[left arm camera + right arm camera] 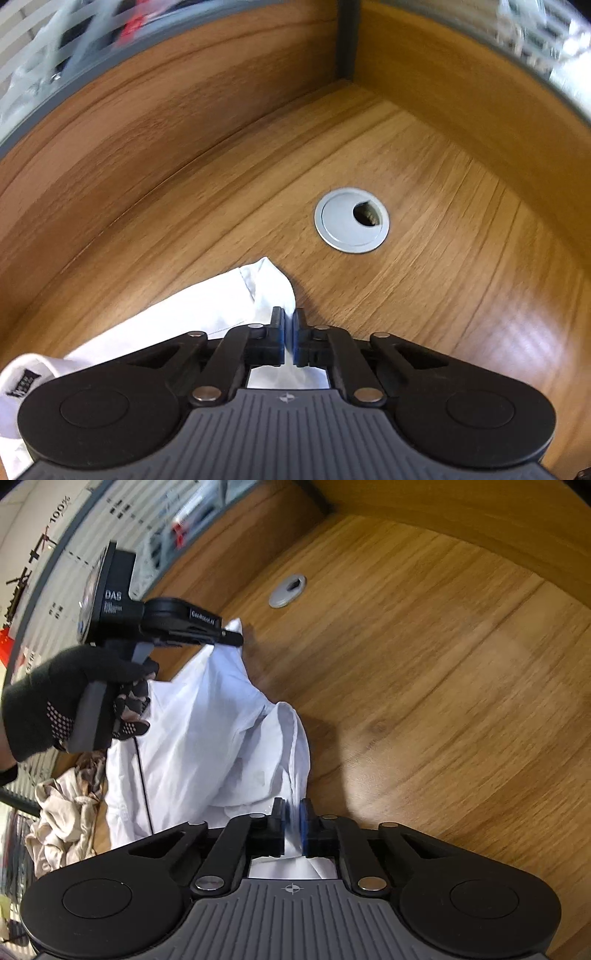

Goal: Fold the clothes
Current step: 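Fold the held shirt side lengthwise over the body with both grippers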

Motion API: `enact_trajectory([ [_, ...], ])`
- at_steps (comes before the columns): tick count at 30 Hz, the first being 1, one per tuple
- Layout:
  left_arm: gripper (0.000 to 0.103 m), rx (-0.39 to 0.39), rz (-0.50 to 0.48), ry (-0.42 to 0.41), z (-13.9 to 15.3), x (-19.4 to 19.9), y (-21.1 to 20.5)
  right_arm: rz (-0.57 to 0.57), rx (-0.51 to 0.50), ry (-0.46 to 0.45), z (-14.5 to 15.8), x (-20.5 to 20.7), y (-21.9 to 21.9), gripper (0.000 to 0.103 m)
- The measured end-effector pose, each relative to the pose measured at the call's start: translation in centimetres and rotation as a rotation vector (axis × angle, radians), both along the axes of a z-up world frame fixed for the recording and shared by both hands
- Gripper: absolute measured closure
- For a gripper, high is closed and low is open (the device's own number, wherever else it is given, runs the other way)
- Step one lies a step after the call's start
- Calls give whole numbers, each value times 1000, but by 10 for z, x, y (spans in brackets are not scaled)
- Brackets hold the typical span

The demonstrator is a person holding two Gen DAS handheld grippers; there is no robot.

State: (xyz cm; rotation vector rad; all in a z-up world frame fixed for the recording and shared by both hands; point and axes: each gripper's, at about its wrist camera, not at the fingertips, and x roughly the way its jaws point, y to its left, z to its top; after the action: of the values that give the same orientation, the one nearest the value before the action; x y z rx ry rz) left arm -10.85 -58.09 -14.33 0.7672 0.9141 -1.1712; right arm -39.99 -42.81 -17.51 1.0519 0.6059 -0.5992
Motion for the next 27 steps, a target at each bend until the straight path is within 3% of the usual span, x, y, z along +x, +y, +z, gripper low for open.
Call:
enact_trajectory([
  [5, 102, -59, 68, 173, 37, 33, 22, 6, -104, 15, 37, 13, 26, 96],
  [12, 102, -97, 132, 406, 82, 101, 91, 70, -263, 39, 98, 55, 85, 96],
  [18, 102, -87, 67, 419, 84, 143, 160, 168, -385, 137, 117, 109, 141, 96],
  [27, 102, -151, 54, 427, 33, 176, 207, 380, -512, 322, 88, 194, 219, 95],
])
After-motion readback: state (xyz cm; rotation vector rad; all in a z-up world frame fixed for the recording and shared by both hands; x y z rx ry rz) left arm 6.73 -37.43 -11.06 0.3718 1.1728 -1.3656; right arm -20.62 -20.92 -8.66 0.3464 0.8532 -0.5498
